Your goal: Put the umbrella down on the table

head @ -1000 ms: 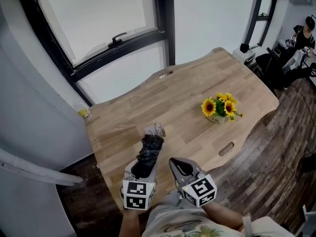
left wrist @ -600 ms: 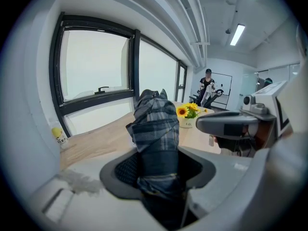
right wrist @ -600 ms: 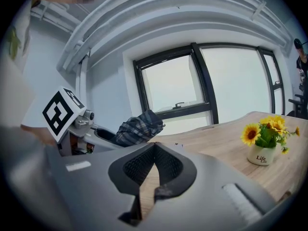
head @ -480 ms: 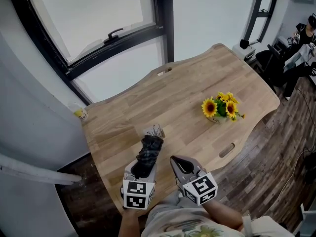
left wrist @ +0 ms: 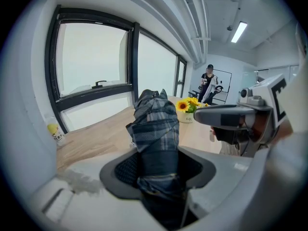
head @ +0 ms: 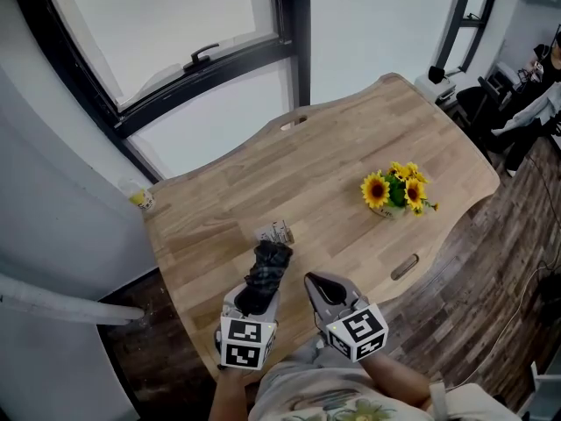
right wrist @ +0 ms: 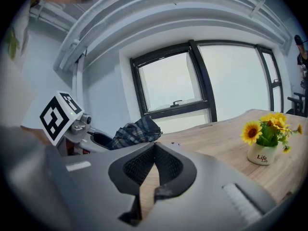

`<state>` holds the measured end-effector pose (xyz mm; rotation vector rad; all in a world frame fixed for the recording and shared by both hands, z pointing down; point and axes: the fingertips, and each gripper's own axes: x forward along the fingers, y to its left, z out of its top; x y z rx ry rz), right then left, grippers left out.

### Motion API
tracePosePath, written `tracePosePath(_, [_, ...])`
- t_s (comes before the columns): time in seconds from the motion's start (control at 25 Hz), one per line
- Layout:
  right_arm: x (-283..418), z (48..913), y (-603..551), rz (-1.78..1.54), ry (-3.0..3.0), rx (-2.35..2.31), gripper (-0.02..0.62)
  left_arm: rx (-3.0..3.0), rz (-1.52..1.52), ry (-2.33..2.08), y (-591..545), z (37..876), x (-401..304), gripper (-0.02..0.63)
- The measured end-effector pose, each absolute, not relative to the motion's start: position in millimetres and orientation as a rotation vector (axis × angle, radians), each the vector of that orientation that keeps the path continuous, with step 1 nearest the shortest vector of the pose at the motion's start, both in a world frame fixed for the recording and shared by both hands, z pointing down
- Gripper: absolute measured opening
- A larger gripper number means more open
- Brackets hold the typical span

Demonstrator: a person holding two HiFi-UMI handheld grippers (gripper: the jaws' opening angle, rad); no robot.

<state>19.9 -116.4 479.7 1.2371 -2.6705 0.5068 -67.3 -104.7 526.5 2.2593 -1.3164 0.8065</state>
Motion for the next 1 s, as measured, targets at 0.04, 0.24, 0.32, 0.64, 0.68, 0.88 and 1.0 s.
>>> tracePosePath(0.04, [20, 481, -117, 0.509, -2.668, 1.237, 0.0, 2.259, 0.807, -1.311, -106, 528, -67, 0.212])
tracePosePath(0.24, [15, 486, -122, 0.521, -2.661, 1.222, 0.0, 2.254, 0.812, -1.292, -109, 533, -67, 0.212])
tracePosePath(0.32, [13, 487, -123, 0.524, -2.661, 1.215, 0.0, 2.25, 0.816, -1.286, -110, 535, -68, 0.212])
tracePosePath(0.64, [5, 493, -131, 0.534, -2.653, 1.202, 0.0, 2.239, 0.835, -1.252, -114, 546, -70, 0.212])
tracePosePath(0.68, [4, 493, -132, 0.535, -2.653, 1.201, 0.0, 2.238, 0.836, -1.248, -113, 548, -70, 0.212])
tracePosePath(0.88, [-2, 495, -133, 0.544, -2.654, 1.186, 0.0, 2.227, 0.866, -1.22, -111, 558, -70, 0.212])
tracePosePath(1.0, [-4, 497, -133, 0.545, -2.649, 1.181, 0.0, 2.228, 0.881, -1.212, -112, 562, -70, 0.212])
